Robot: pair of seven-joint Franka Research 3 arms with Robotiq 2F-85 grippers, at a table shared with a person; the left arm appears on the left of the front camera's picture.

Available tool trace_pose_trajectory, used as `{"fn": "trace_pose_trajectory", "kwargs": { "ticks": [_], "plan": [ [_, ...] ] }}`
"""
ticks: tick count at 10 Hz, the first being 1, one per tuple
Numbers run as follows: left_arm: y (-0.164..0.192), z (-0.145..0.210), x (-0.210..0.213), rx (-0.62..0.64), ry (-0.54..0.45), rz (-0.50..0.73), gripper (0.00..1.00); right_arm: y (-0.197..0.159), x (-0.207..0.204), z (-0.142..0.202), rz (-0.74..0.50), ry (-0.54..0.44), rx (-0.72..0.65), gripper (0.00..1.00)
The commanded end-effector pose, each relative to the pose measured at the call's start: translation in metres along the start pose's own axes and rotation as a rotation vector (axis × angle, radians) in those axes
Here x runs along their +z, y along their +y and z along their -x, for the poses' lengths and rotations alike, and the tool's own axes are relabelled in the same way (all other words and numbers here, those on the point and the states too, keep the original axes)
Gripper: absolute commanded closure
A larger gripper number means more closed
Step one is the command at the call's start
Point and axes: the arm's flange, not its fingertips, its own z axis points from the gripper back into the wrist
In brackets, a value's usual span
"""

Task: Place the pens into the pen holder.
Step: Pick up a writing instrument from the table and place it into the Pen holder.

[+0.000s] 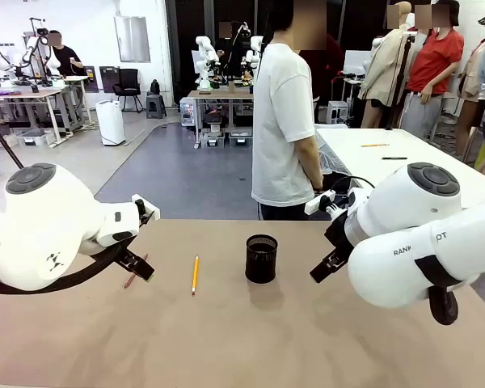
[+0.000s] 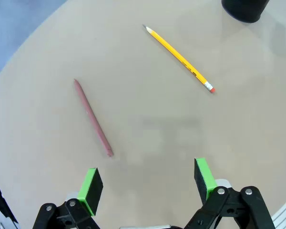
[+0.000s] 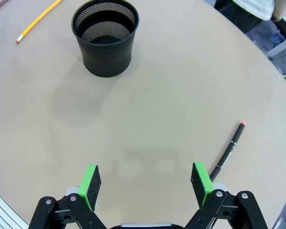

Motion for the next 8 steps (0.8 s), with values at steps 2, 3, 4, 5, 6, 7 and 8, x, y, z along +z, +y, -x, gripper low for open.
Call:
{"fn": "trace_pose_trajectory", "kwargs": {
  "ticks": [2,3,4,5,6,7,8],
  "plan": [
    [0.0003,-0.0001,0.0004,0.0,-0.001,0.0,0.0,0.0,0.0,0.0,0.0,0.0,0.0,0.0],
    [0.0003,-0.0001,0.0004,0.0,-0.001,0.0,0.0,0.0,0.0,0.0,0.0,0.0,0.0,0.0],
    [0.0003,-0.0001,0.0004,0.0,-0.001,0.0,0.0,0.0,0.0,0.0,0.0,0.0,0.0,0.0],
    [0.0003,-0.0001,0.0004,0.0,-0.001,0.0,0.0,0.0,0.0,0.0,0.0,0.0,0.0,0.0],
    [0.0003,-0.0001,0.0004,0.0,-0.001,0.0,0.0,0.0,0.0,0.0,0.0,0.0,0.0,0.0],
    [0.0003,-0.0001,0.0004,0.0,-0.001,0.0,0.0,0.0,0.0,0.0,0.0,0.0,0.0,0.0],
    [0.0003,-0.0001,0.0004,0.0,-0.001,0.0,0.0,0.0,0.0,0.0,0.0,0.0,0.0,0.0]
  ]
}}
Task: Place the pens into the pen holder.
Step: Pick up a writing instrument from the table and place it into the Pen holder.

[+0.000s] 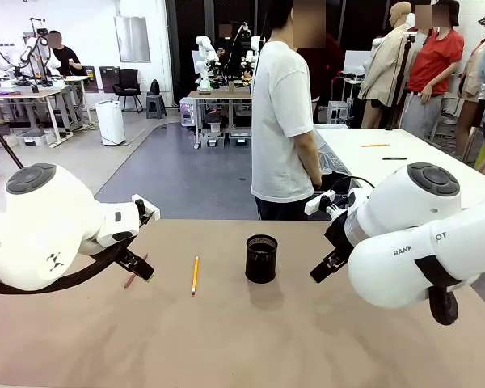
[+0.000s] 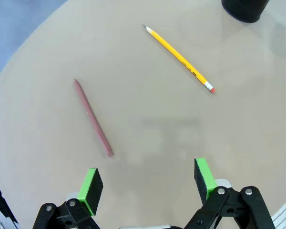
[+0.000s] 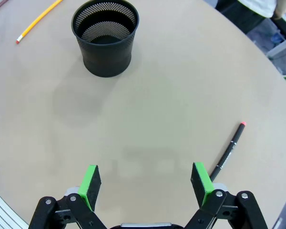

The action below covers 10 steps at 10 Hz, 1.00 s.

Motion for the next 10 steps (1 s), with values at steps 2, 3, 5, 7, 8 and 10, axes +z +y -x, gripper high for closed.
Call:
{"fn": "trace_pose_trajectory", "kwargs": {
  "ticks": [2,3,5,7,8,10],
  "plan": [
    [0.0,0.0,0.0,0.0,-0.001,0.0,0.0,0.0,0.0,0.0,0.0,0.0,0.0,0.0],
    [0.0,0.0,0.0,0.0,-0.001,0.0,0.0,0.0,0.0,0.0,0.0,0.0,0.0,0.0],
    [-0.002,-0.004,0.007,0.006,0.01,0.08,0.0,0.003,0.003,-0.001,-0.03,0.017,-0.008,0.0],
    [-0.013,-0.009,0.026,-0.016,0.061,0.163,0.0,0.01,0.016,0.0,-0.189,0.025,-0.014,0.0],
    [-0.02,-0.01,0.037,-0.021,0.069,0.245,0.0,0.013,0.024,-0.004,-0.244,0.029,-0.013,0.0],
    [-0.019,-0.015,0.06,-0.074,0.066,0.386,0.0,0.021,0.041,-0.015,-0.294,0.023,-0.001,0.0]
  ]
}}
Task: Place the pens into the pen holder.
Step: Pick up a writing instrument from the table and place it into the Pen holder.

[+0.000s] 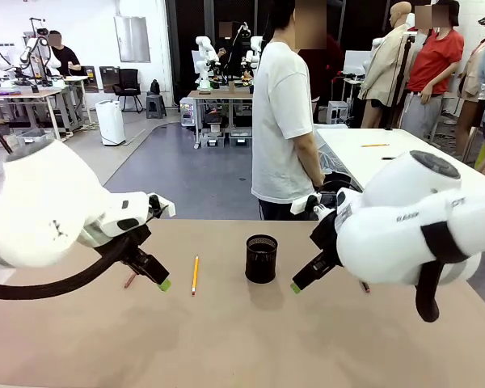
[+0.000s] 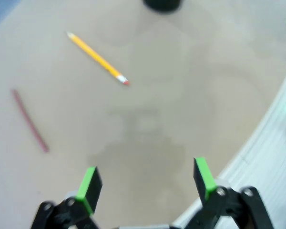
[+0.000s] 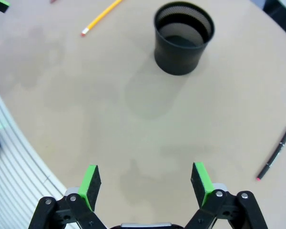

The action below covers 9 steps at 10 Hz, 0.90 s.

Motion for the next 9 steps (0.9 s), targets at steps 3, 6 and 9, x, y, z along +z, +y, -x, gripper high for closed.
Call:
{"fn": "trace_pose_trajectory", "kwargs": {
  "ticks": [3,6,9],
  "plan": [
    [0.03,-0.002,0.06,-0.175,-0.077,0.186,0.0,-0.018,0.048,-0.027,-0.132,-0.052,0.06,0.0],
    [0.045,-0.005,0.101,-0.304,-0.127,0.139,0.0,-0.034,0.09,-0.052,-0.182,-0.09,0.121,0.0],
    [0.062,-0.005,0.14,-0.368,-0.216,0.069,0.0,-0.065,0.122,-0.067,-0.189,-0.12,0.168,0.0]
  ]
}}
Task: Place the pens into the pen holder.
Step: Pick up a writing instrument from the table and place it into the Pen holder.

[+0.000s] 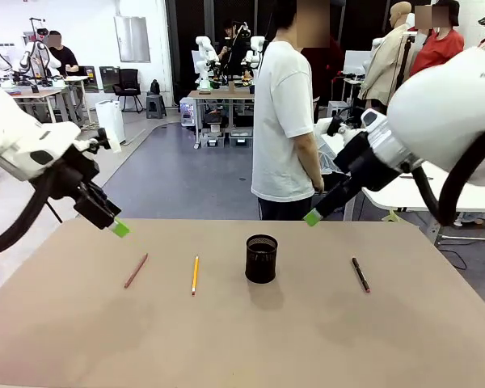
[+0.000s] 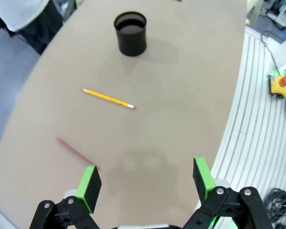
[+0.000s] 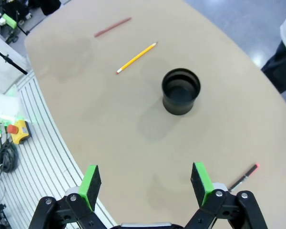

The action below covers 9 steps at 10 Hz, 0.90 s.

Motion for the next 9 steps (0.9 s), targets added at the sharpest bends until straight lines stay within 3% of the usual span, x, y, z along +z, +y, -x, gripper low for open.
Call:
{"fn": "trace_pose_trajectory", "kwargs": {
  "ticks": [1,4,9],
  "plan": [
    [0.007,0.003,0.017,-0.035,-0.051,-0.021,0.0,-0.03,0.015,-0.002,-0.051,-0.049,0.039,0.0],
    [0.028,0.001,0.047,-0.055,-0.064,-0.025,0.0,-0.066,0.045,0.003,-0.045,-0.099,0.056,0.0],
    [0.048,0.003,0.065,-0.069,-0.113,-0.089,0.0,-0.094,0.083,0.019,-0.064,-0.215,0.108,0.0]
  ]
}}
